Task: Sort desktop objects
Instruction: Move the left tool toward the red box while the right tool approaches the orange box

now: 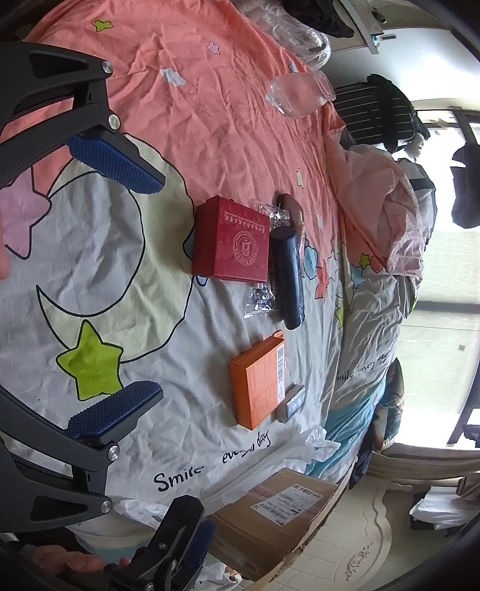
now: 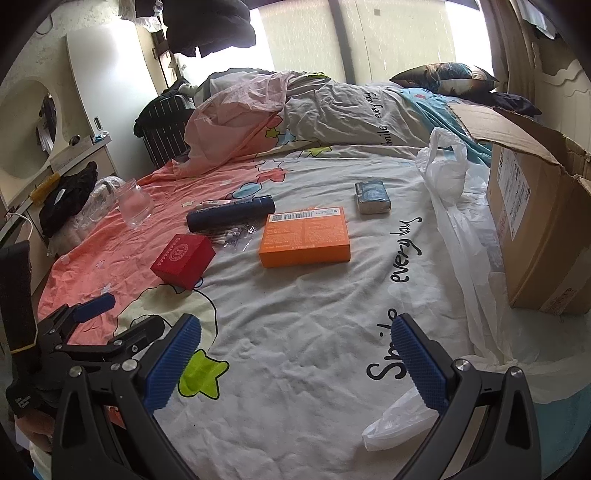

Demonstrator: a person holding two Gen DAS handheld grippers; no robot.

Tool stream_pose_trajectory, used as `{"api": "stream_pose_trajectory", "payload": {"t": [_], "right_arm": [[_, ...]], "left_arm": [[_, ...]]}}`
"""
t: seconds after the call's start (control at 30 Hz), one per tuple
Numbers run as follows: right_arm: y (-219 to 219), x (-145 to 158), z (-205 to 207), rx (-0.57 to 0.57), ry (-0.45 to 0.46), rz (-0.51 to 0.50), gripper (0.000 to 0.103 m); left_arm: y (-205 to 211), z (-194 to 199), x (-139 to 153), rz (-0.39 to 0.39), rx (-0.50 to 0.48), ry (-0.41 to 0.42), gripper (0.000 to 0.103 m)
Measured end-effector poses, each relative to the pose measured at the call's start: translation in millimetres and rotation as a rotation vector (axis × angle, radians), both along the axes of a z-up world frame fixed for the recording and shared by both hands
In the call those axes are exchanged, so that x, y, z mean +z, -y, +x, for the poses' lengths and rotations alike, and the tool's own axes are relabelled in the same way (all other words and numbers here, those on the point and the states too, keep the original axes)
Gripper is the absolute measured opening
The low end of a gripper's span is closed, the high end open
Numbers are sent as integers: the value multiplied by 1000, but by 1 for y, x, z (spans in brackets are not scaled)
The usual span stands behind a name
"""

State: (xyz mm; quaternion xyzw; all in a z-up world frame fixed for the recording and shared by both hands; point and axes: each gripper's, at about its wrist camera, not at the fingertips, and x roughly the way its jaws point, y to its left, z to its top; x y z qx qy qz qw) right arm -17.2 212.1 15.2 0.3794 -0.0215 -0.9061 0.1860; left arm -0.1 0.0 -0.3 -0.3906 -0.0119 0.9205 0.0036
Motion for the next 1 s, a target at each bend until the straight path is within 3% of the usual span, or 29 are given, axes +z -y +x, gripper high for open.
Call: {"api": "stream_pose_trajectory", "payload": {"t": [0.27, 0.53, 0.7, 1.0], "right_arm": [[-5, 1, -3, 1, -1, -76, 103], [-4, -16, -12, 40, 79, -148, 103], [1, -16, -12, 62, 82, -147, 103], [7, -17, -15, 53, 79, -92, 103]], "left_arm": [[1, -3, -11, -58, 2, 14, 103], [2, -6, -22, -110, 1, 30, 103], [10, -10, -29, -71, -20, 71, 103], [21, -5, -24, -39, -14, 46, 103]]}}
